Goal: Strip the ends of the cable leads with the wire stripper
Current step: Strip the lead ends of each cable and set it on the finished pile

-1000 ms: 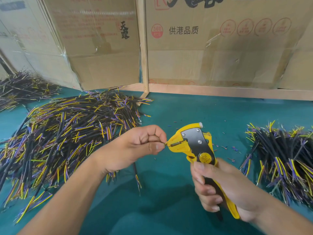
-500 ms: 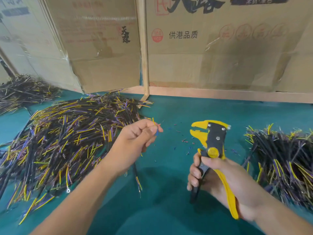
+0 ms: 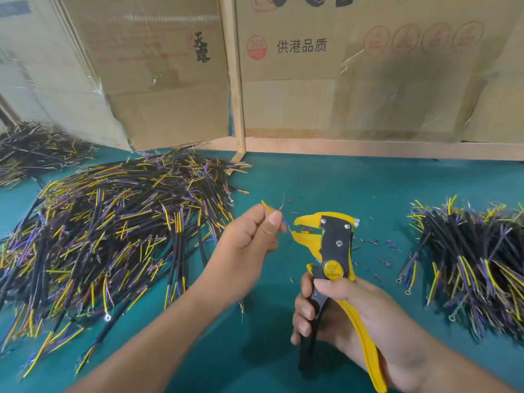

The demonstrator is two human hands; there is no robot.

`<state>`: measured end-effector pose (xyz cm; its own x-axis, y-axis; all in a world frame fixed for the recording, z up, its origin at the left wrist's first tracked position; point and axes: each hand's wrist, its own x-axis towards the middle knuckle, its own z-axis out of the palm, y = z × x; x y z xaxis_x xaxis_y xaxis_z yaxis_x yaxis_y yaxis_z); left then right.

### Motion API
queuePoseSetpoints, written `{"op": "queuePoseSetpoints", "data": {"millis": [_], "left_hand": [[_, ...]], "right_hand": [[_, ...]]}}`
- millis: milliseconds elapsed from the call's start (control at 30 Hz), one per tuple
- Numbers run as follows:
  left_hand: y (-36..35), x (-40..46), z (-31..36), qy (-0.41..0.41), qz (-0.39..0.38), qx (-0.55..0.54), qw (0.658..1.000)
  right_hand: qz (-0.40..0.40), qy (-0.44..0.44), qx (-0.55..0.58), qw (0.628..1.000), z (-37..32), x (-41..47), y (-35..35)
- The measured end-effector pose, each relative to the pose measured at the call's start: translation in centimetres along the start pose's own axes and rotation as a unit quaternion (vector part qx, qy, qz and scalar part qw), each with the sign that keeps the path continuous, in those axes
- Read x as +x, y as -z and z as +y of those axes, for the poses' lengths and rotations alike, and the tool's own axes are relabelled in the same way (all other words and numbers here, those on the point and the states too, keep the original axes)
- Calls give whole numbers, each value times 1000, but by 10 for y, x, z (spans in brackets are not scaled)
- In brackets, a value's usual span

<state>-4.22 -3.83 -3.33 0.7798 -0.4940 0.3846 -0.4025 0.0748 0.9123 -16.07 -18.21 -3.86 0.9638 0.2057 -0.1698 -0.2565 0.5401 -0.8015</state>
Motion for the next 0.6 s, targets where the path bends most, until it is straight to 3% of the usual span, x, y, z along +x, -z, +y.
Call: {"op": "queuePoseSetpoints", "data": {"millis": [233, 600], "left_hand": [[-5, -3, 1, -7, -26, -51, 998], [-14, -9, 2, -32, -15, -15, 999]], "right_hand": [[-36, 14, 44, 998, 8, 5, 1], [-76, 38, 67, 994, 10, 5, 1]]}}
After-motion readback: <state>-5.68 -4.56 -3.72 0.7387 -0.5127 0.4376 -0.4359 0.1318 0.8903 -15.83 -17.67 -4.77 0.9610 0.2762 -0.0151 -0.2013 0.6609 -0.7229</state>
